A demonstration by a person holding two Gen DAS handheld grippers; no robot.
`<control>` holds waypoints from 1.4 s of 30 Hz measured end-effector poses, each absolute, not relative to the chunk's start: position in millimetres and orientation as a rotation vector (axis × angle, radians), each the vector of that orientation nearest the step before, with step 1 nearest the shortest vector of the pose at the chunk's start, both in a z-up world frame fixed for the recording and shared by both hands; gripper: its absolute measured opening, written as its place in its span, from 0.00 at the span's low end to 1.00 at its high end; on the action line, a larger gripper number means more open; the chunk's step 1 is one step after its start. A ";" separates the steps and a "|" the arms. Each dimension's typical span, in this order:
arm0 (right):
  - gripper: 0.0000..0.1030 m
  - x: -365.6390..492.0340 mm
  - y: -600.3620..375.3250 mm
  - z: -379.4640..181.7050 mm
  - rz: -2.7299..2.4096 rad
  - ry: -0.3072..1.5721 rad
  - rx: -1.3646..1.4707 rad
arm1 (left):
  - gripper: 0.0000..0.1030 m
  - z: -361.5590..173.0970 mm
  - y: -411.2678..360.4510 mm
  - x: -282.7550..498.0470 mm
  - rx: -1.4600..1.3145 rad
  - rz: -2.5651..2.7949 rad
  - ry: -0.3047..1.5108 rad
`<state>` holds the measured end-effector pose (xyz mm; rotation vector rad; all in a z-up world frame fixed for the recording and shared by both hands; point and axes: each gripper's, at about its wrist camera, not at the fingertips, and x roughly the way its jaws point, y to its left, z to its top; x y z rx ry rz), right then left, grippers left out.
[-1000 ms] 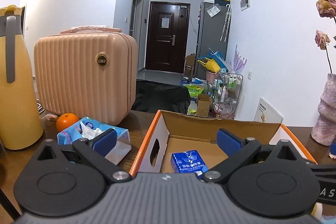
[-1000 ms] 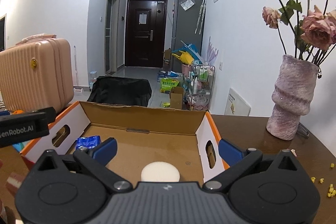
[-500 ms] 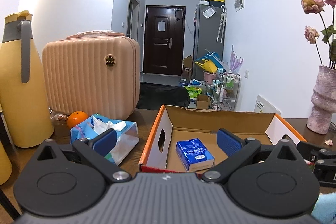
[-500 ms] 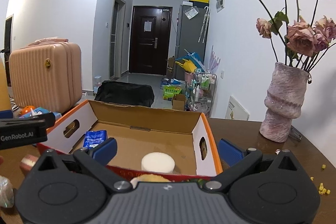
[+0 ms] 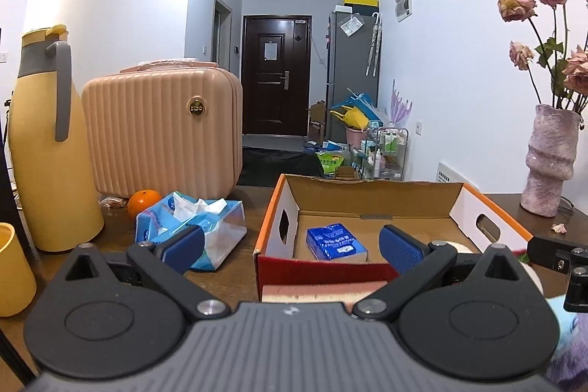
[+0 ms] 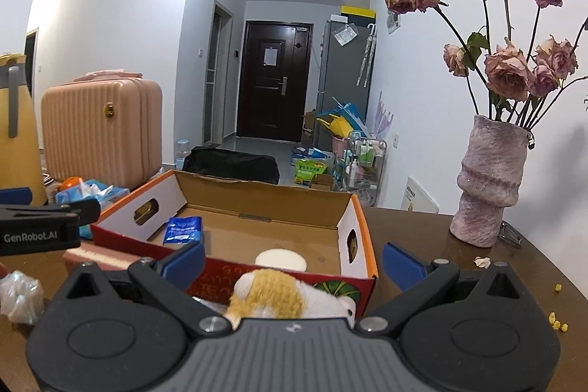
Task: Organize soft objects
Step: 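Withdraw both open grippers from the box back toward the soft items, then move the right gripper to the light-blue plush toy and close on it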
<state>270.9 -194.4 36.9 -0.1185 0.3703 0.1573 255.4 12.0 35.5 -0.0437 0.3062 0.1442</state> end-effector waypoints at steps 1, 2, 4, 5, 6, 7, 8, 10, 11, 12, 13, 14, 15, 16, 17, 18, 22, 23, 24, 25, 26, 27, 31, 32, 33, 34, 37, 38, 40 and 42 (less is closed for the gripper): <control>1.00 268.4 -195.0 36.8 0.162 0.369 -0.120 | 1.00 35.2 12.3 253.8 -0.044 0.143 0.306; 1.00 264.9 -194.9 35.8 0.164 0.368 -0.123 | 1.00 34.5 12.3 251.1 -0.044 0.144 0.306; 1.00 258.8 -195.2 34.1 0.166 0.364 -0.130 | 1.00 33.8 12.4 246.5 -0.043 0.140 0.304; 1.00 255.8 -195.7 33.3 0.167 0.362 -0.132 | 1.00 33.2 11.9 243.8 -0.040 0.137 0.305; 1.00 252.3 -196.8 32.3 0.167 0.359 -0.134 | 1.00 32.7 11.5 240.9 -0.039 0.135 0.304; 1.00 249.1 -198.0 31.4 0.167 0.357 -0.134 | 1.00 31.8 11.7 238.0 -0.039 0.131 0.303; 1.00 246.1 -199.5 30.7 0.166 0.355 -0.133 | 1.00 31.4 11.6 235.6 -0.039 0.129 0.303; 1.00 240.1 -202.7 29.6 0.165 0.351 -0.129 | 1.00 29.8 11.3 230.5 -0.039 0.125 0.303; 1.00 237.5 -204.2 29.5 0.165 0.348 -0.127 | 1.00 29.5 10.8 227.8 -0.039 0.123 0.304; 1.00 234.8 -205.7 29.3 0.165 0.345 -0.124 | 1.00 29.1 10.7 225.5 -0.040 0.123 0.304; 1.00 233.1 -207.9 29.5 0.165 0.343 -0.120 | 1.00 28.7 10.6 223.3 -0.041 0.123 0.305; 1.00 230.9 -209.3 29.4 0.165 0.341 -0.117 | 1.00 28.2 10.5 220.5 -0.042 0.122 0.304; 1.00 228.9 -210.3 29.1 0.165 0.338 -0.115 | 1.00 27.5 10.7 217.8 -0.043 0.119 0.305; 1.00 226.6 -211.5 28.8 0.165 0.336 -0.113 | 1.00 26.7 10.8 215.3 -0.045 0.116 0.306; 1.00 225.1 -213.0 28.8 0.165 0.334 -0.111 | 1.00 26.1 10.5 212.6 -0.046 0.112 0.307; 1.00 222.9 -213.8 28.5 0.165 0.332 -0.109 | 1.00 25.5 10.1 210.2 -0.045 0.109 0.307; 1.00 215.5 -216.9 27.5 0.168 0.324 -0.104 | 1.00 24.0 8.9 201.5 -0.046 0.101 0.309; 1.00 213.4 -217.4 27.3 0.169 0.323 -0.104 | 1.00 23.9 8.2 200.0 -0.046 0.099 0.310; 1.00 211.2 -218.1 26.7 0.171 0.321 -0.104 | 1.00 23.3 8.1 198.1 -0.047 0.097 0.311; 1.00 208.9 -218.7 26.0 0.173 0.320 -0.104 | 1.00 22.6 8.1 196.5 -0.049 0.093 0.313; 1.00 206.9 -219.1 25.3 0.174 0.320 -0.105 | 1.00 21.8 7.9 194.7 -0.051 0.090 0.316; 1.00 204.9 -219.6 24.6 0.176 0.320 -0.106 | 1.00 20.8 8.0 193.0 -0.051 0.088 0.318; 1.00 196.4 -221.6 21.1 0.179 0.319 -0.106 | 1.00 17.5 7.9 185.2 -0.051 0.085 0.325; 1.00 194.7 -222.3 20.2 0.181 0.320 -0.104 | 1.00 16.7 8.2 183.2 -0.053 0.082 0.327; 1.00 193.1 -223.2 19.2 0.182 0.322 -0.102 | 1.00 16.1 8.1 181.8 -0.054 0.079 0.329; 1.00 192.1 -223.8 18.7 0.182 0.323 -0.101 | 1.00 15.2 7.9 180.3 -0.053 0.076 0.330; 1.00 189.9 -225.1 16.8 0.184 0.328 -0.096 | 1.00 13.9 7.2 177.3 -0.051 0.066 0.328; 1.00 189.6 -225.3 16.6 0.184 0.328 -0.095 | 1.00 13.9 7.0 177.0 -0.051 0.063 0.327; 1.00 189.5 -225.3 16.6 0.184 0.327 -0.096 | 1.00 13.7 7.1 176.9 -0.054 0.057 0.329; 1.00 189.5 -225.4 16.4 0.184 0.329 -0.096 | 1.00 13.5 7.7 177.4 -0.058 0.053 0.332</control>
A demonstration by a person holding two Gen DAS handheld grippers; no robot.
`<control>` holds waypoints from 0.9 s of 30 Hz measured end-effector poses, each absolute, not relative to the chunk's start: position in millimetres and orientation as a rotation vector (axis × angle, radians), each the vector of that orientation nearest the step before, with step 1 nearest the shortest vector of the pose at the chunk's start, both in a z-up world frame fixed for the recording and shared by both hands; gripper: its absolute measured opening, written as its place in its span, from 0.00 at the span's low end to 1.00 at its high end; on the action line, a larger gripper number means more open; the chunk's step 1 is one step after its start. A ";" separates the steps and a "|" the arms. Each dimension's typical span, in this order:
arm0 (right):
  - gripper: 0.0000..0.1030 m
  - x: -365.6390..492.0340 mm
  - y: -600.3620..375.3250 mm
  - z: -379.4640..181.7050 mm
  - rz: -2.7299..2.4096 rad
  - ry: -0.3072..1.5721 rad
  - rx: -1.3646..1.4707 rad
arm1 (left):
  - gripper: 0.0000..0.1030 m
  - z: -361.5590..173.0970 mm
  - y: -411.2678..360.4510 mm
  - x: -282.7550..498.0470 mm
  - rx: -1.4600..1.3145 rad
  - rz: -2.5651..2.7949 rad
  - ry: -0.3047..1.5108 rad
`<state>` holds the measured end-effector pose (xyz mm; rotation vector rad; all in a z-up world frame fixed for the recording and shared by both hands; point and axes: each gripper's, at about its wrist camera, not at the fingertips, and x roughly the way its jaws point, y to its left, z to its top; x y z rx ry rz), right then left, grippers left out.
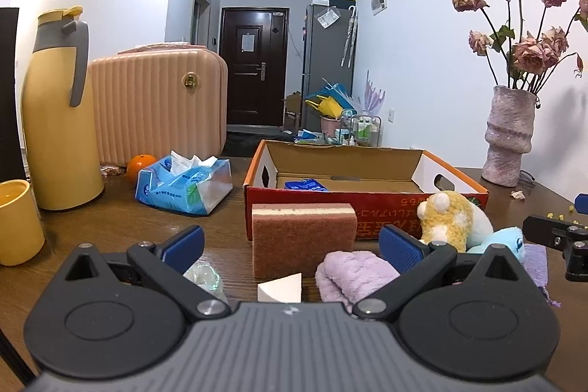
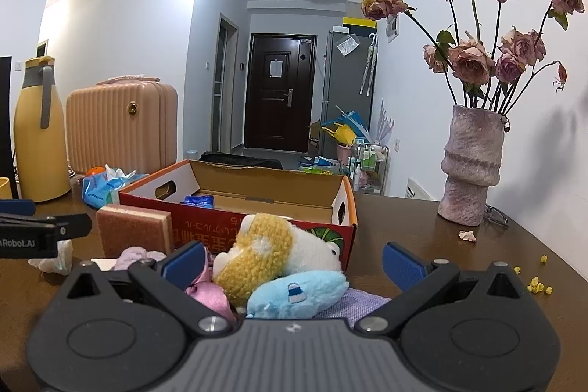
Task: Organize soft objects
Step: 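Move the right gripper to the light-blue plush toy and close on it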
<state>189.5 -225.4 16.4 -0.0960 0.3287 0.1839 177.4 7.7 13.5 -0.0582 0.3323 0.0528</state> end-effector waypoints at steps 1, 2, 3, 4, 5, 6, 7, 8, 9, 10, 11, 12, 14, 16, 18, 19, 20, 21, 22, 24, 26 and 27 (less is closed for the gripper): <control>1.00 189.6 -225.4 16.5 0.184 0.328 -0.096 | 1.00 13.3 7.9 177.6 -0.060 0.052 0.334; 1.00 189.6 -225.5 16.1 0.183 0.330 -0.096 | 1.00 13.3 8.5 177.8 -0.063 0.050 0.335; 1.00 189.8 -225.2 15.7 0.183 0.331 -0.097 | 1.00 13.3 9.2 177.8 -0.066 0.048 0.337; 1.00 189.9 -224.9 15.2 0.183 0.333 -0.097 | 1.00 13.3 9.2 177.5 -0.069 0.047 0.339; 1.00 190.2 -224.7 14.7 0.182 0.335 -0.099 | 1.00 13.3 9.2 177.3 -0.070 0.045 0.340; 1.00 190.6 -224.6 14.1 0.181 0.337 -0.100 | 1.00 13.1 9.2 177.2 -0.070 0.042 0.341; 1.00 190.8 -224.5 13.2 0.179 0.340 -0.101 | 1.00 12.6 8.8 176.8 -0.068 0.039 0.343; 1.00 190.9 -224.8 12.2 0.177 0.343 -0.102 | 1.00 11.9 8.3 176.8 -0.065 0.035 0.345; 1.00 191.9 -225.2 11.6 0.175 0.347 -0.103 | 1.00 11.2 7.4 177.1 -0.062 0.033 0.349; 1.00 192.0 -226.3 10.5 0.172 0.352 -0.103 | 1.00 10.5 7.1 177.4 -0.059 0.031 0.353; 1.00 192.3 -227.5 9.2 0.170 0.358 -0.101 | 1.00 9.9 6.9 177.6 -0.057 0.029 0.357; 1.00 193.2 -228.9 8.3 0.168 0.365 -0.100 | 1.00 9.2 6.4 178.1 -0.056 0.028 0.361; 1.00 195.1 -232.2 4.4 0.164 0.386 -0.096 | 1.00 7.9 5.9 178.9 -0.054 0.027 0.367; 1.00 198.3 -234.7 0.2 0.160 0.410 -0.093 | 1.00 6.7 6.0 180.4 -0.054 0.029 0.376; 1.00 201.5 -236.0 -2.7 0.158 0.429 -0.085 | 1.00 5.8 6.0 181.3 -0.054 0.032 0.381; 1.00 201.5 -236.2 -4.5 0.161 0.433 -0.084 | 1.00 5.4 5.9 181.7 -0.054 0.032 0.384; 1.00 202.4 -235.6 -6.0 0.163 0.437 -0.085 | 1.00 5.1 6.1 182.1 -0.054 0.033 0.385; 1.00 203.8 -234.7 -7.7 0.164 0.440 -0.088 | 1.00 4.7 5.8 182.2 -0.053 0.035 0.387; 1.00 205.8 -233.8 -9.5 0.163 0.445 -0.092 | 1.00 4.4 5.8 182.5 -0.052 0.036 0.389; 1.00 210.8 -231.8 -13.5 0.159 0.455 -0.102 | 1.00 4.0 5.6 183.0 -0.051 0.038 0.392; 1.00 217.7 -228.8 -18.3 0.155 0.464 -0.117 | 1.00 3.5 5.4 183.4 -0.050 0.040 0.393; 1.00 220.9 -226.9 -20.7 0.153 0.465 -0.128 | 1.00 3.6 5.5 183.7 -0.049 0.041 0.394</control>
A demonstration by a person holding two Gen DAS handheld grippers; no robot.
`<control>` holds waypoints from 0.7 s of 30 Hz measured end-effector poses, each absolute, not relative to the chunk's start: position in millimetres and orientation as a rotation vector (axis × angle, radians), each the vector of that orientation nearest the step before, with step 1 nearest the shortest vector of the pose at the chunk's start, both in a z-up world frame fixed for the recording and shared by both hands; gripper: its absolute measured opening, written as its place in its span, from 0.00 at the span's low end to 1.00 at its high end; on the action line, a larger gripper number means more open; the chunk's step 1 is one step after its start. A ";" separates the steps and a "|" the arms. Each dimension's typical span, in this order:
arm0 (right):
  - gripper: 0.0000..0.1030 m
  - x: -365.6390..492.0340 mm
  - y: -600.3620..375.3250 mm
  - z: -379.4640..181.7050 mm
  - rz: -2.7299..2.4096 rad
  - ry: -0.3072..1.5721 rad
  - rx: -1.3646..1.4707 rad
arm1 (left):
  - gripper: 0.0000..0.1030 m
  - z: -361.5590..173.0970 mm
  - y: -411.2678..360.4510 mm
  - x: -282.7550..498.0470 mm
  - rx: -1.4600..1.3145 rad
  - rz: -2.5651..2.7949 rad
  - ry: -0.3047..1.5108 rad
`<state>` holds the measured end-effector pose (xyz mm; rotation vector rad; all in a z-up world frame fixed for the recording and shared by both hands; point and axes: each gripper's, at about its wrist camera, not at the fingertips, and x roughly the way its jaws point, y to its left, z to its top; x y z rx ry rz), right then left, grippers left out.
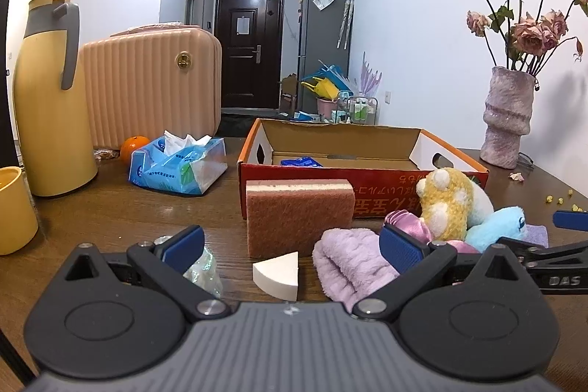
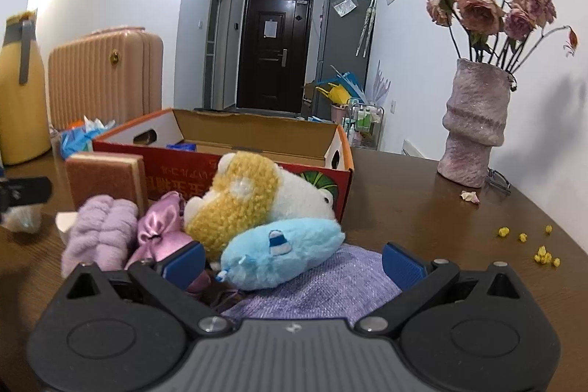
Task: Organize soft objects
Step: 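Move the right gripper to the light-blue plush toy and close on it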
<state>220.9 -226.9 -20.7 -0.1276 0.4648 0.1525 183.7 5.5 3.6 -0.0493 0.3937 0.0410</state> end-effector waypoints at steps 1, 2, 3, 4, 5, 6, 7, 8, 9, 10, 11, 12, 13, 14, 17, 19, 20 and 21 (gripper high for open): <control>1.00 224.9 -224.4 -23.7 0.149 0.465 -0.143 | 1.00 3.5 5.2 183.5 -0.049 0.041 0.394; 0.99 228.3 -222.4 -26.0 0.147 0.465 -0.156 | 1.00 3.4 5.0 183.8 -0.048 0.042 0.395; 0.98 231.8 -220.2 -28.4 0.147 0.467 -0.168 | 1.00 3.2 4.9 184.1 -0.048 0.044 0.397; 0.94 235.8 -218.4 -31.1 0.149 0.471 -0.177 | 1.00 3.0 5.0 184.5 -0.048 0.045 0.398; 0.92 239.8 -217.2 -33.1 0.154 0.477 -0.180 | 1.00 2.7 5.2 184.9 -0.049 0.046 0.399; 0.89 243.1 -216.8 -34.3 0.159 0.485 -0.176 | 1.00 2.4 5.6 185.1 -0.049 0.046 0.400; 0.88 246.5 -216.8 -35.3 0.166 0.495 -0.168 | 1.00 2.3 5.5 185.5 -0.049 0.046 0.401; 0.87 249.9 -217.0 -36.2 0.173 0.506 -0.160 | 1.00 2.0 5.7 186.0 -0.049 0.047 0.404; 0.84 252.4 -217.4 -37.4 0.177 0.516 -0.155 | 1.00 1.5 5.9 186.1 -0.049 0.047 0.406; 0.79 254.7 -217.5 -39.0 0.177 0.528 -0.154 | 1.00 1.0 6.0 186.3 -0.049 0.048 0.408; 0.77 256.2 -217.9 -40.1 0.179 0.537 -0.152 | 1.00 0.8 6.2 186.6 -0.049 0.048 0.409; 0.73 257.4 -218.6 -41.2 0.188 0.548 -0.146 | 1.00 0.8 6.1 186.9 -0.049 0.048 0.410; 0.65 257.4 -219.2 -42.0 0.194 0.549 -0.141 | 1.00 0.5 5.8 187.0 -0.049 0.048 0.411; 0.64 255.6 -219.0 -41.6 0.197 0.540 -0.143 | 1.00 0.4 5.9 187.2 -0.048 0.048 0.412; 0.60 250.0 -216.6 -40.3 0.207 0.516 -0.156 | 1.00 -0.5 5.9 187.9 -0.047 0.048 0.416; 0.58 248.3 -216.3 -39.1 0.210 0.505 -0.158 | 1.00 -1.3 5.8 188.5 -0.047 0.048 0.420; 0.57 247.4 -216.6 -38.6 0.211 0.501 -0.155 | 1.00 -1.6 6.1 188.9 -0.048 0.047 0.422; 0.55 246.3 -216.8 -38.0 0.211 0.494 -0.153 | 1.00 -1.7 6.4 189.2 -0.049 0.048 0.423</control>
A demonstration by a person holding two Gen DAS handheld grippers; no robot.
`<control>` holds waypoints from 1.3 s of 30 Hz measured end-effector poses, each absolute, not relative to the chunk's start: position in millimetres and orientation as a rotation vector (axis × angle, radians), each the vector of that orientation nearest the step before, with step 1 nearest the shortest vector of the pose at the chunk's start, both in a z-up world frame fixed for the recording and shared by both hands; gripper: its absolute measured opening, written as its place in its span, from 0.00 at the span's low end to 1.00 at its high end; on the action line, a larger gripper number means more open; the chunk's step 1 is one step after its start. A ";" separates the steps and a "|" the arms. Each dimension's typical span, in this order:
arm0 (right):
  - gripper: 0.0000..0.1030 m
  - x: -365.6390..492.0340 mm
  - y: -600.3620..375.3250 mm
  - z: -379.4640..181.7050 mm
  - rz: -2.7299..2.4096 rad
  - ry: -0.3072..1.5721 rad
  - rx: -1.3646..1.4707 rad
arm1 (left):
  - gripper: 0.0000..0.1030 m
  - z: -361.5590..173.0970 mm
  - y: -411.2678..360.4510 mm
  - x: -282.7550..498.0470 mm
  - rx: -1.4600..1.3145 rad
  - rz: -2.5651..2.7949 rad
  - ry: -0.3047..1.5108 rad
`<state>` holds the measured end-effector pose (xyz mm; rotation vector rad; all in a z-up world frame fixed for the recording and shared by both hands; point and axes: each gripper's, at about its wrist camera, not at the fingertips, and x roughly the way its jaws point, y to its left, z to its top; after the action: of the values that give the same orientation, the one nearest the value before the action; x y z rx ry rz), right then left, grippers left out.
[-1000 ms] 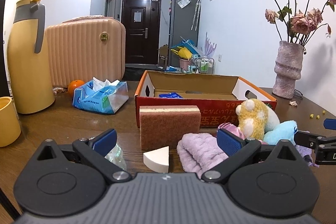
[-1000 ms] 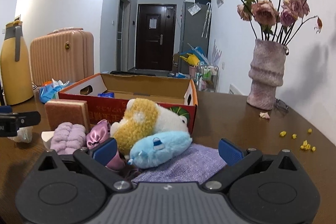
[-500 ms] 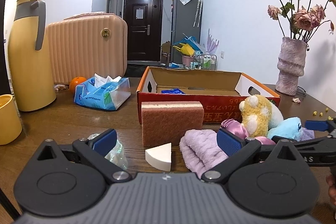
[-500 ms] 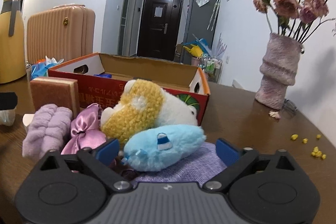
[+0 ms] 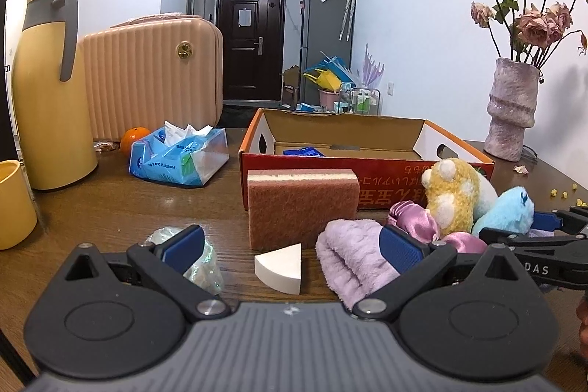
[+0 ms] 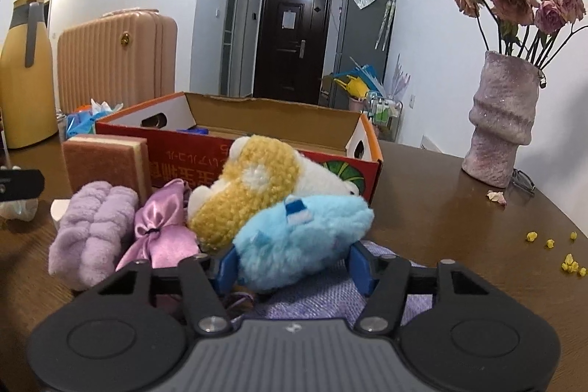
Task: Organize soft objects
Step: 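Move the right gripper to the light-blue plush toy and close on it, then lift the blue plush with the right gripper while the left gripper grasps the clear plastic bag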
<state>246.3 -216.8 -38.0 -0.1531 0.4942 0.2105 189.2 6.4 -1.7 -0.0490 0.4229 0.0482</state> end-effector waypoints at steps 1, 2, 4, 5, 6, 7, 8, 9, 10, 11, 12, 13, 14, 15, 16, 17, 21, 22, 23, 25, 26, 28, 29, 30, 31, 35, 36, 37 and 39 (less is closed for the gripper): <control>0.51 244.8 -217.6 -36.8 0.210 0.486 -0.151 | 1.00 -1.7 6.7 189.4 -0.050 0.049 0.424; 0.48 243.6 -218.1 -35.8 0.209 0.478 -0.149 | 1.00 -1.5 7.0 189.5 -0.052 0.050 0.424; 0.38 240.0 -218.8 -32.7 0.208 0.456 -0.145 | 1.00 -0.4 7.9 189.9 -0.056 0.053 0.421; 0.36 238.4 -219.4 -31.7 0.206 0.446 -0.144 | 1.00 0.3 8.9 189.8 -0.060 0.056 0.418; 0.36 236.6 -219.6 -30.5 0.206 0.435 -0.144 | 1.00 0.6 9.9 189.5 -0.062 0.057 0.416; 0.36 235.6 -220.0 -29.2 0.204 0.428 -0.144 | 1.00 0.9 10.6 189.4 -0.063 0.060 0.415; 0.36 234.7 -220.0 -28.5 0.203 0.421 -0.146 | 1.00 1.1 11.3 189.6 -0.064 0.063 0.415; 0.35 234.3 -220.1 -28.0 0.203 0.418 -0.147 | 1.00 1.1 11.9 189.7 -0.065 0.064 0.415; 0.34 234.3 -220.6 -27.5 0.202 0.415 -0.147 | 1.00 1.4 12.5 189.9 -0.066 0.066 0.414; 0.34 233.4 -221.0 -26.8 0.205 0.409 -0.144 | 1.00 1.8 13.5 189.8 -0.068 0.068 0.413; 0.34 232.1 -221.5 -25.7 0.208 0.403 -0.142 | 1.00 2.6 14.6 189.7 -0.070 0.070 0.411; 0.34 229.9 -221.8 -24.3 0.209 0.391 -0.143 | 1.00 3.2 15.7 189.1 -0.072 0.073 0.408; 0.34 226.8 -222.1 -23.4 0.210 0.378 -0.143 | 1.00 3.6 17.0 189.2 -0.074 0.075 0.407; 0.34 223.6 -222.4 -21.6 0.213 0.363 -0.142 | 1.00 4.0 18.8 189.2 -0.075 0.079 0.406; 0.34 220.9 -222.1 -20.2 0.213 0.351 -0.143 | 1.00 4.3 20.0 189.4 -0.076 0.082 0.406; 0.34 217.9 -221.8 -18.8 0.212 0.337 -0.147 | 1.00 4.3 22.0 189.6 -0.077 0.087 0.407; 0.34 211.2 -222.0 -14.8 0.199 0.301 -0.154 | 1.00 3.8 30.4 190.2 -0.076 0.101 0.410; 0.34 210.5 -222.4 -13.6 0.193 0.295 -0.153 | 1.00 3.6 32.8 190.3 -0.075 0.105 0.411; 0.34 210.1 -223.0 -13.0 0.188 0.291 -0.153 | 1.00 3.2 35.3 190.5 -0.073 0.109 0.412; 0.34 209.3 -224.7 -12.0 0.179 0.286 -0.148 | 1.00 1.9 41.3 191.2 -0.072 0.119 0.419; 0.34 209.2 -225.5 -11.6 0.174 0.284 -0.146 | 1.00 0.7 44.8 192.4 -0.070 0.123 0.428; 0.34 209.1 -227.0 -11.3 0.166 0.281 -0.142 | 1.00 -2.1 50.8 194.3 -0.065 0.126 0.448; 0.34 209.2 -227.5 -11.2 0.163 0.280 -0.141 | 1.00 -3.9 53.7 195.6 -0.062 0.130 0.459; 0.34 209.2 -228.0 -11.2 0.160 0.279 -0.140 | 1.00 -5.5 56.4 197.1 -0.059 0.134 0.469; 0.34 208.9 -228.2 -11.7 0.158 0.279 -0.140 | 1.00 -7.1 59.1 198.9 -0.059 0.138 0.480; 0.34 209.4 -228.5 -12.6 0.152 0.281 -0.141 | 1.00 -13.2 67.1 206.1 -0.068 0.149 0.518; 0.34 209.5 -228.7 -12.7 0.151 0.281 -0.141 | 1.00 -15.0 68.7 208.5 -0.068 0.153 0.528; 0.34 209.4 -228.7 -12.7 0.151 0.281 -0.142 | 1.00 -16.4 70.1 210.6 -0.066 0.158 0.536; 0.34 209.3 -228.8 -12.7 0.151 0.281 -0.141 | 1.00 -20.2 73.0 215.4 -0.063 0.170 0.559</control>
<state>209.3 -228.8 -12.7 -0.1410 0.2808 0.1510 215.4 73.0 -20.2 -0.0634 0.5588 0.1697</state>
